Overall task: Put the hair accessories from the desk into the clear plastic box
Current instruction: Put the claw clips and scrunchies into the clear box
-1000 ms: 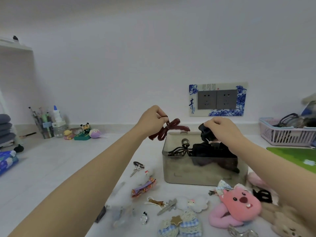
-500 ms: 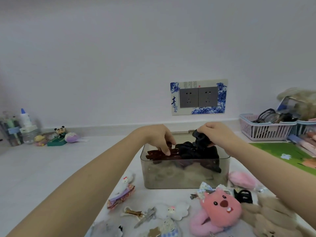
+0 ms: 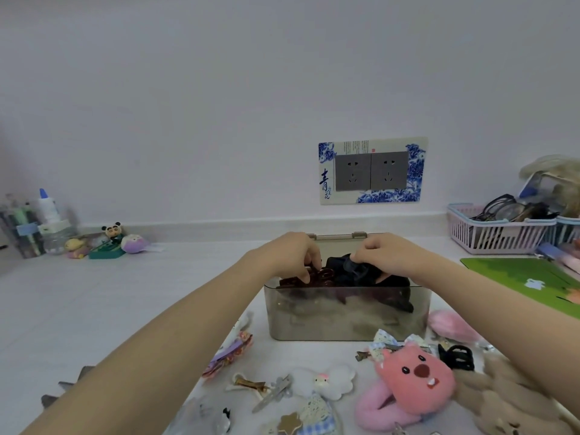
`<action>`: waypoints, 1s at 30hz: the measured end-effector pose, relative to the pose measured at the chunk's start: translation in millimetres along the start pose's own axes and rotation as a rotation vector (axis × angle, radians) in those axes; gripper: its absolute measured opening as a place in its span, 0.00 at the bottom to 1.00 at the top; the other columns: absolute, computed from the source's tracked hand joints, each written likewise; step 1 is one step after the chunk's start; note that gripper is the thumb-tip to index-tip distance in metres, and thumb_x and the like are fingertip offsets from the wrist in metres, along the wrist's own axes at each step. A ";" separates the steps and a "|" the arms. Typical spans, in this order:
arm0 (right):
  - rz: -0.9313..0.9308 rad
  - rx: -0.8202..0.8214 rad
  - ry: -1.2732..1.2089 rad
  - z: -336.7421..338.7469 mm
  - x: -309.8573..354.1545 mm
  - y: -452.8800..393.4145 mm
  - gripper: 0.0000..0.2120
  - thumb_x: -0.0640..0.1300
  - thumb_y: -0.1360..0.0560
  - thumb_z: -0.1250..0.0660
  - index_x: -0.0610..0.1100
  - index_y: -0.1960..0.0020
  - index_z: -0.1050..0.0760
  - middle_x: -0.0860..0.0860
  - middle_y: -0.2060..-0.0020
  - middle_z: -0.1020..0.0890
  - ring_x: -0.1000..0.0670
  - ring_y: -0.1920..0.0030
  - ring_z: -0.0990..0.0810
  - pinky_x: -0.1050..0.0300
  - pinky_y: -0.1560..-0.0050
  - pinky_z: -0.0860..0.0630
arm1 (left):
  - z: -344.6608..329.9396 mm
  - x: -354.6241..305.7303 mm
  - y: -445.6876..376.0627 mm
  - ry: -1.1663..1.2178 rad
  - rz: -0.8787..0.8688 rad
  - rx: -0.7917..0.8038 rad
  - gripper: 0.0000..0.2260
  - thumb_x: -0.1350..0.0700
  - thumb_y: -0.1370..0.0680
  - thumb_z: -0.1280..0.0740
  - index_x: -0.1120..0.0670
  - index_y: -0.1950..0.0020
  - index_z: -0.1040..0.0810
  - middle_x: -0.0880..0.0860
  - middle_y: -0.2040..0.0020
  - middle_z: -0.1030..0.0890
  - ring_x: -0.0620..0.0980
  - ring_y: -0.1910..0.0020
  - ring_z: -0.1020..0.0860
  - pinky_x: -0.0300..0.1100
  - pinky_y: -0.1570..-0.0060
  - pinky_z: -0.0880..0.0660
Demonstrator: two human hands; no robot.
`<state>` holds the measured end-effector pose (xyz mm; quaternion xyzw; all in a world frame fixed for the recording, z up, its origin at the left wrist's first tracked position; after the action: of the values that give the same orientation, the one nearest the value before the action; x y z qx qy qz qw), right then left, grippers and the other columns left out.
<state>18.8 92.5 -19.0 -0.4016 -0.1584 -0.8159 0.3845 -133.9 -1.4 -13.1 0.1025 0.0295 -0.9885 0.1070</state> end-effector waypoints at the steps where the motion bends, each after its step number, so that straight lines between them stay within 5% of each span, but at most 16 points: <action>1: 0.000 0.000 0.008 -0.4 -0.2 -0.2 0.14 0.43 0.25 0.37 0.42 0.68 0.30 0.47 0.62 0.27 0.51 0.63 0.25 0.59 0.62 0.21 | 0.2 -0.3 0.1 -0.010 -0.006 0.004 0.15 0.61 0.32 0.25 0.52 0.47 0.18 0.48 0.55 0.26 0.48 0.54 0.27 0.40 0.55 0.30; 9: 0.002 0.026 0.046 -0.5 1.4 3.6 0.13 0.44 0.25 0.36 0.42 0.67 0.30 0.48 0.63 0.25 0.52 0.62 0.25 0.59 0.60 0.21 | -3.3 -4.8 1.6 -0.105 -0.002 0.055 0.17 0.56 0.27 0.29 0.50 0.39 0.21 0.52 0.45 0.21 0.52 0.47 0.25 0.40 0.53 0.32; 14: 0.021 0.030 0.032 3.1 6.9 9.3 0.11 0.47 0.25 0.34 0.44 0.65 0.24 0.46 0.56 0.22 0.48 0.53 0.23 0.58 0.55 0.23 | -2.0 -6.1 10.6 0.063 0.015 -0.077 0.13 0.53 0.26 0.31 0.53 0.43 0.19 0.52 0.45 0.20 0.51 0.45 0.23 0.42 0.48 0.28; 20: 0.038 -0.026 -0.128 6.9 22.1 21.0 0.10 0.49 0.26 0.33 0.42 0.54 0.19 0.44 0.51 0.19 0.47 0.51 0.22 0.57 0.50 0.22 | 22.8 -7.9 43.4 0.220 0.053 -0.229 0.09 0.52 0.24 0.34 0.52 0.48 0.18 0.52 0.47 0.18 0.48 0.48 0.23 0.41 0.47 0.27; 24: 0.120 -0.085 -0.147 -6.6 45.8 29.1 0.10 0.53 0.26 0.34 0.47 0.60 0.20 0.49 0.56 0.17 0.47 0.54 0.20 0.56 0.48 0.24 | 38.2 2.7 76.6 0.252 0.131 -0.283 0.07 0.52 0.24 0.33 0.52 0.49 0.18 0.48 0.54 0.20 0.43 0.57 0.25 0.35 0.58 0.31; 27: 0.184 -0.184 -0.068 -15.7 58.9 33.8 0.12 0.54 0.26 0.35 0.46 0.57 0.19 0.48 0.56 0.16 0.46 0.54 0.19 0.56 0.51 0.27 | 33.0 14.0 103.1 0.253 0.252 -0.146 0.08 0.51 0.26 0.31 0.53 0.51 0.21 0.48 0.58 0.22 0.43 0.64 0.26 0.35 0.66 0.31; 30: 0.224 -0.217 0.002 -25.3 65.2 41.5 0.13 0.52 0.25 0.36 0.43 0.55 0.20 0.49 0.60 0.18 0.51 0.61 0.23 0.61 0.61 0.30 | 18.3 22.8 125.7 0.228 0.377 0.061 0.15 0.48 0.29 0.28 0.54 0.47 0.25 0.52 0.52 0.20 0.48 0.60 0.23 0.42 0.57 0.24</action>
<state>11.7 18.4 13.7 -0.4552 -0.0231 -0.7806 0.4277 -131.9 -130.2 -4.5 0.2206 -0.0082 -0.9334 0.2829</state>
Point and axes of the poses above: each hand's wrist, its own y-axis away from the middle knuckle, its own z-axis out of the back of the hand, x = y × z, the point moved 3 cm from there along -y, towards the middle knuckle
